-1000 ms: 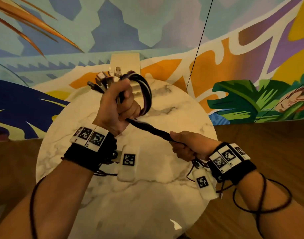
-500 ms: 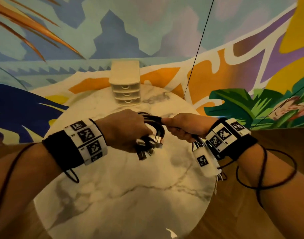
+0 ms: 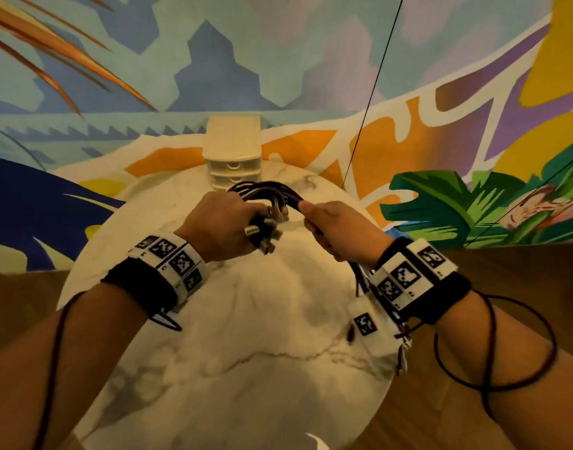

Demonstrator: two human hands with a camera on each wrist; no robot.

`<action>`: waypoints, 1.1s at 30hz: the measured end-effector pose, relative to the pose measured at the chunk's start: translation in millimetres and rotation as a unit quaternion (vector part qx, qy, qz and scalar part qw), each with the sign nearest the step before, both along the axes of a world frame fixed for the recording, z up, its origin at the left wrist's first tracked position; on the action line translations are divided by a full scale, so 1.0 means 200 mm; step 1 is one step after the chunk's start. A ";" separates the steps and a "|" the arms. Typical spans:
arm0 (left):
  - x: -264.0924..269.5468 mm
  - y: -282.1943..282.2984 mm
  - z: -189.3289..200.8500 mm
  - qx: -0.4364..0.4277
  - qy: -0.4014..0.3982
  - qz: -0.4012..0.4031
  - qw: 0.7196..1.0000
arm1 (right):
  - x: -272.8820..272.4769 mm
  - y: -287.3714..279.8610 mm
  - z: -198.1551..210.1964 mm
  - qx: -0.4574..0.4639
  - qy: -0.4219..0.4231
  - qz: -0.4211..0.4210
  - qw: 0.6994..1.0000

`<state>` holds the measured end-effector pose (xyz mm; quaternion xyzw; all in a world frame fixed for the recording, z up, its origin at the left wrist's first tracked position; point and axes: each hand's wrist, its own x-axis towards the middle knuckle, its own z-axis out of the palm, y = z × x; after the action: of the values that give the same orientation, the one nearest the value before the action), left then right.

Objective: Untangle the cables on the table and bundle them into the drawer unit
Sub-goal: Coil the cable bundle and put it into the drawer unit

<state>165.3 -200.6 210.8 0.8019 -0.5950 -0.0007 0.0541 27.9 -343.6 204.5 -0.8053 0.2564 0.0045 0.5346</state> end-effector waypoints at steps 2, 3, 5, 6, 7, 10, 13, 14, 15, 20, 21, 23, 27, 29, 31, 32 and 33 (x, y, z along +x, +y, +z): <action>-0.03 -0.04 0.00 -0.129 0.041 0.037 0.990 | 0.06 0.03 0.03 -0.058 -0.046 -0.014 0.997; -0.05 -0.05 -0.01 -0.169 0.066 0.063 0.981 | 0.07 0.05 0.03 -0.038 -0.062 -0.021 0.997; -0.08 -0.07 -0.02 -0.190 0.110 0.105 0.970 | 0.08 0.07 0.04 0.033 -0.084 -0.026 0.996; -0.08 -0.08 -0.03 -0.195 0.123 0.118 0.966 | 0.08 0.08 0.05 0.044 -0.093 -0.020 0.994; -0.08 -0.09 -0.04 -0.205 0.132 0.129 0.961 | 0.08 0.09 0.06 0.042 -0.102 -0.009 0.994; -0.08 -0.11 -0.05 -0.251 0.152 0.158 0.943 | 0.08 0.12 0.08 0.006 -0.127 0.015 0.992; -0.08 -0.12 -0.04 -0.262 0.173 0.170 0.934 | 0.07 0.13 0.08 -0.058 -0.119 0.013 0.991; -0.09 -0.12 -0.04 -0.260 0.183 0.172 0.932 | 0.07 0.13 0.09 -0.078 -0.119 0.008 0.990; -0.09 -0.12 -0.04 -0.248 0.200 0.174 0.932 | 0.07 0.12 0.09 -0.098 -0.117 0.007 0.988; -0.09 -0.10 -0.02 -0.196 0.447 0.159 0.858 | 0.07 0.12 0.10 -0.177 -0.079 0.036 0.980; -0.09 -0.09 -0.02 -0.191 0.476 0.145 0.846 | 0.07 0.12 0.11 -0.181 -0.079 0.035 0.980; -0.09 -0.09 -0.03 -0.204 0.526 0.122 0.817 | 0.07 0.12 0.12 -0.182 -0.084 0.030 0.979; -0.11 -0.13 -0.04 -0.308 0.631 0.170 0.691 | 0.09 0.21 0.07 -0.199 -0.081 0.028 0.976; -0.13 -0.16 -0.04 -0.326 0.653 0.178 0.660 | 0.10 0.26 0.02 -0.215 -0.089 0.019 0.972; -0.14 -0.18 -0.04 -0.314 0.644 0.174 0.676 | 0.11 0.27 -0.01 -0.227 -0.092 0.001 0.969; -0.15 -0.19 -0.03 -0.304 0.640 0.171 0.685 | 0.12 0.25 -0.02 -0.238 -0.086 -0.002 0.967; -0.15 -0.19 -0.02 -0.298 0.638 0.171 0.689 | 0.12 0.24 -0.02 -0.252 -0.084 -0.001 0.964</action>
<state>135.1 -237.9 206.1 0.6378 -0.2381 -0.3259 0.6560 51.4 -296.1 200.9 -0.9114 0.2039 -0.1281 0.3336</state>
